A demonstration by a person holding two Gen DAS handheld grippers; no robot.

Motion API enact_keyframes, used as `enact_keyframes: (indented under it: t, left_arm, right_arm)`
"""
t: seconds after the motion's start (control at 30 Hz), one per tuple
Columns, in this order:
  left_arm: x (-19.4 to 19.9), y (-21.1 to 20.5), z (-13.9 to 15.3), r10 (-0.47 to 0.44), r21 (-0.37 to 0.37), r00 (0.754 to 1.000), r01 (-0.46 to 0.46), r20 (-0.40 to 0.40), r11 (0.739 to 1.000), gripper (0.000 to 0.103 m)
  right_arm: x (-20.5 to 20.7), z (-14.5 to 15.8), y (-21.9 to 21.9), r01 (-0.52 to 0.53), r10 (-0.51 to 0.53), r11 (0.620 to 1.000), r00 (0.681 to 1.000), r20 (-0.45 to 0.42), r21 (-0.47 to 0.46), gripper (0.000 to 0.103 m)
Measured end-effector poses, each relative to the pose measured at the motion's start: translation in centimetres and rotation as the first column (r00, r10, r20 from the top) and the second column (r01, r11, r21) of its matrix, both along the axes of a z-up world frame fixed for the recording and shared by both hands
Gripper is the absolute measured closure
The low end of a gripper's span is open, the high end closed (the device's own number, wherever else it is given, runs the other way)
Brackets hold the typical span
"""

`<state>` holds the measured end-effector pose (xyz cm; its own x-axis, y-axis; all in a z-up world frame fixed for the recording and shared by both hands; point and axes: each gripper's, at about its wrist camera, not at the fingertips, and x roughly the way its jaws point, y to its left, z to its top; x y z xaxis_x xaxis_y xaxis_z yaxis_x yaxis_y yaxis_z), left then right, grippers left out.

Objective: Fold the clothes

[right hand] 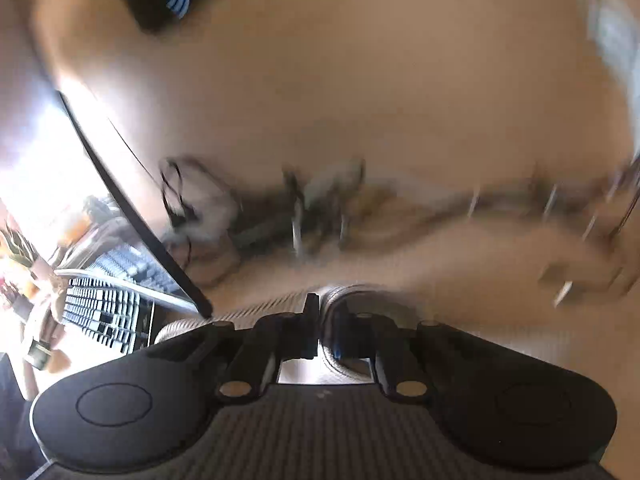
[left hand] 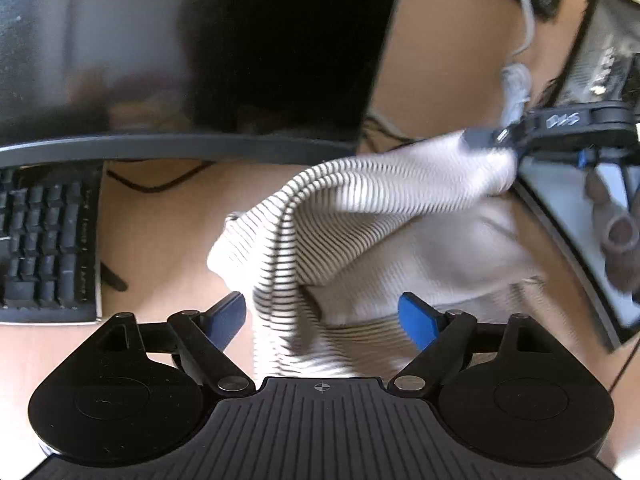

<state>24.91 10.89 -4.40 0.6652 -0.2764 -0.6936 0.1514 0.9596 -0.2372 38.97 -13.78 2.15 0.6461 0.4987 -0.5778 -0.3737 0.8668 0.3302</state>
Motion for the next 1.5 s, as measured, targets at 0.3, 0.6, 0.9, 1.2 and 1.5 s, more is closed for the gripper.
enact_keyframes:
  t: [0.3,0.6,0.9,1.2,1.5]
  left_arm:
    - [-1.6,0.7,0.7,-0.104,-0.123,0.994,0.101,-0.015,0.987,0.008]
    - [3.2,-3.3,0.8,-0.138,-0.156,0.99,0.143,0.041,0.977,0.008]
    - [6.3,-1.7,-2.1,0.0,-0.135,1.0,0.0,0.005,0.991,0.008]
    - [4.5,0.7,-1.5,0.103,-0.192,0.995,-0.1,0.009,0.976,0.008]
    - [-0.3,-2.2,0.4,-0.078,-0.224,0.994,0.093,0.075,0.97,0.003]
  right_arm:
    - [-5.5,-5.2,-4.3,0.094,-0.098,0.926,0.995,0.007,-0.366,0.09]
    - [-3.5,-3.1,-8.0,0.277,-0.282,0.957,0.958,-0.05,-0.081,0.049]
    - [-2.1,-7.7,-4.7,0.151,-0.176,0.977,0.969,-0.172,-0.148,0.096]
    - [-2.5,-4.4,-4.7,0.143,-0.151,0.986,0.983,-0.106,-0.082,0.099]
    - [-4.6,3.2,-4.4,0.125,-0.107,0.988,0.978,0.181,-0.093,0.099]
